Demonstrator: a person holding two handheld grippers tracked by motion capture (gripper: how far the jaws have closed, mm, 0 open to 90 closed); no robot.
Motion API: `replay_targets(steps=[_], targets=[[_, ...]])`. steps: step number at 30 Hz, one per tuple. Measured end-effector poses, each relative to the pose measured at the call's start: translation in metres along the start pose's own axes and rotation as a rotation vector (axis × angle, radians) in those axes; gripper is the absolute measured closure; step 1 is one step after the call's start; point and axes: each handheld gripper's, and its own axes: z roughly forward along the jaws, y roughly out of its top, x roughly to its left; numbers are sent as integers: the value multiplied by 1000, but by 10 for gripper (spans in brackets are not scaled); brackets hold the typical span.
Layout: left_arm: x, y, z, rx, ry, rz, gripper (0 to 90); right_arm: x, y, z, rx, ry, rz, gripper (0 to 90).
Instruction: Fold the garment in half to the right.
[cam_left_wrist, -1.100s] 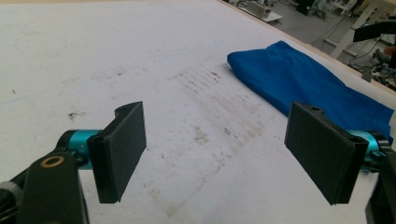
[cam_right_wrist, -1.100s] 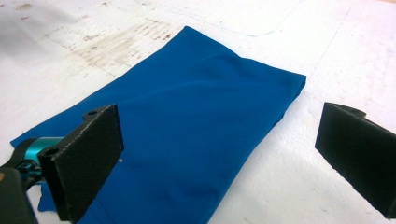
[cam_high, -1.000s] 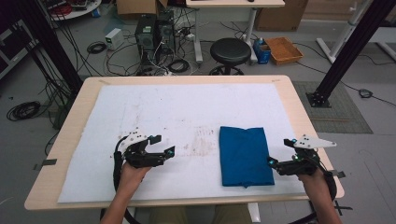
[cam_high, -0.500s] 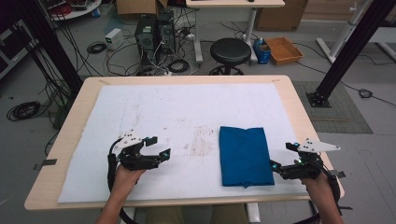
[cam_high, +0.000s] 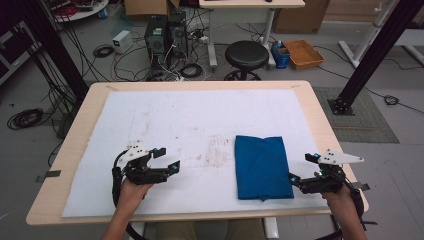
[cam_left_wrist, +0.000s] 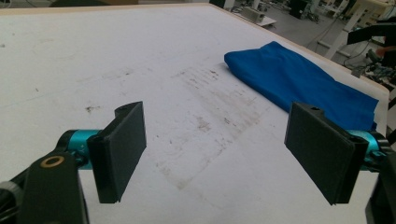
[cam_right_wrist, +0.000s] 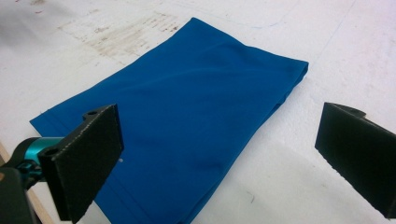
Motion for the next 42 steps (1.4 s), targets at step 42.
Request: replay_targets(steps=[42], targets=[[-2, -3, -5, -9, 12, 5, 207, 4, 2, 1, -16, 5, -10, 3]])
